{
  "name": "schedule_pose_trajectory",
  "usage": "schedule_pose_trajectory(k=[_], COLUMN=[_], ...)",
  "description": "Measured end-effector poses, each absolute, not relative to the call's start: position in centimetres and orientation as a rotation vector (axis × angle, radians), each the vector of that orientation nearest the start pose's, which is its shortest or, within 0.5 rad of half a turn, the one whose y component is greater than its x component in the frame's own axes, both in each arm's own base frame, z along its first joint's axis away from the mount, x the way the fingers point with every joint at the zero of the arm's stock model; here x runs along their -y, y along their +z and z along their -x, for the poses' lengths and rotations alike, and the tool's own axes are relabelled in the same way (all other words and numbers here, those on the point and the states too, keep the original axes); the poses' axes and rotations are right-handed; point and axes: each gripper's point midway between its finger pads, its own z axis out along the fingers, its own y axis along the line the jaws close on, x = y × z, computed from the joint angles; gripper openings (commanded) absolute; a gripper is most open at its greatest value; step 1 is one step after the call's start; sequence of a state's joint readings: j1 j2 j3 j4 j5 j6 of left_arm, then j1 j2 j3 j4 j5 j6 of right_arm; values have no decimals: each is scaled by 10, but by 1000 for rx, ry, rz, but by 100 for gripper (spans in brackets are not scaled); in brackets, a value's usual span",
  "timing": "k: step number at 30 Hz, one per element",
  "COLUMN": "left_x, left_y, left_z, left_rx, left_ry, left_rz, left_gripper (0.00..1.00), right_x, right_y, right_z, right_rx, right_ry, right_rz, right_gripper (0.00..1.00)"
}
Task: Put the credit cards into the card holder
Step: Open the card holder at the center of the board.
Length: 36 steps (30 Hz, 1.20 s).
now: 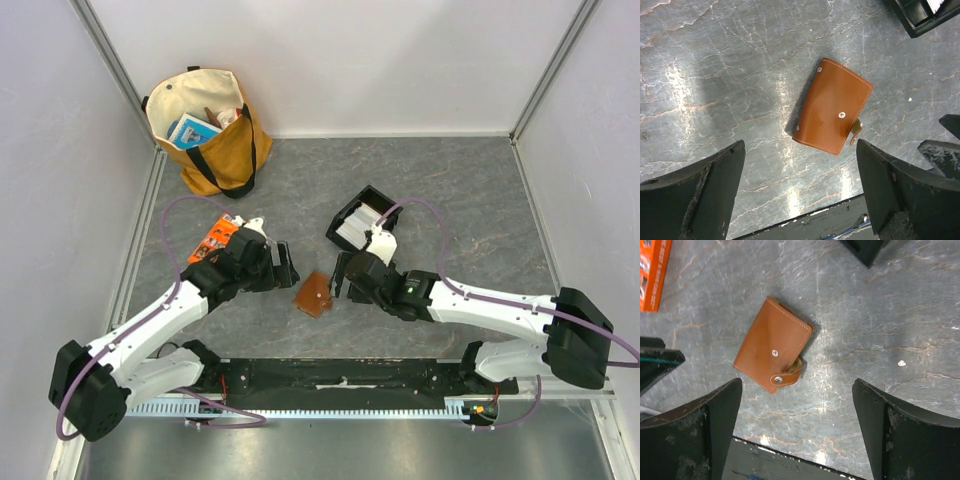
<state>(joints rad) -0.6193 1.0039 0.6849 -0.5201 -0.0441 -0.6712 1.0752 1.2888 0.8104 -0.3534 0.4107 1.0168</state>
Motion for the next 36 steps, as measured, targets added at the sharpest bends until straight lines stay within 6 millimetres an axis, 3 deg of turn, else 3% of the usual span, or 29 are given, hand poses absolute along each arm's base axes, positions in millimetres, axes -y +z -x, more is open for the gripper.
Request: schedule_pose_trajectory(k=[6,10,13,23,26,36], left_x=[172,171,170,166,164,163], left_y=[110,110,110,109,103,102], left_z=[-213,-214,-213,-211,-215,-219], left_rx=[-2492,-2492,-2493,-2506,-2531,-2541], left_ry=[-504,-500,-498,-473,-430,-415], left_rz=[71,67,69,76,87,99], left_gripper=[96,96,96,95,95,94], right_x=[-276,-273,-276,-315,-326,-335], right_y=[118,133,133,79,73,53], right_z=[-207,-204,-202,-191,-193,-194], right_rx=[-2329,-2289,-2292,-2438,-2455,-2504], right_ry=[549,618,640,539,530,484], right_rz=[-214,-225,-222,-105,-114,-170], right_gripper=[98,98,98,83,82,70])
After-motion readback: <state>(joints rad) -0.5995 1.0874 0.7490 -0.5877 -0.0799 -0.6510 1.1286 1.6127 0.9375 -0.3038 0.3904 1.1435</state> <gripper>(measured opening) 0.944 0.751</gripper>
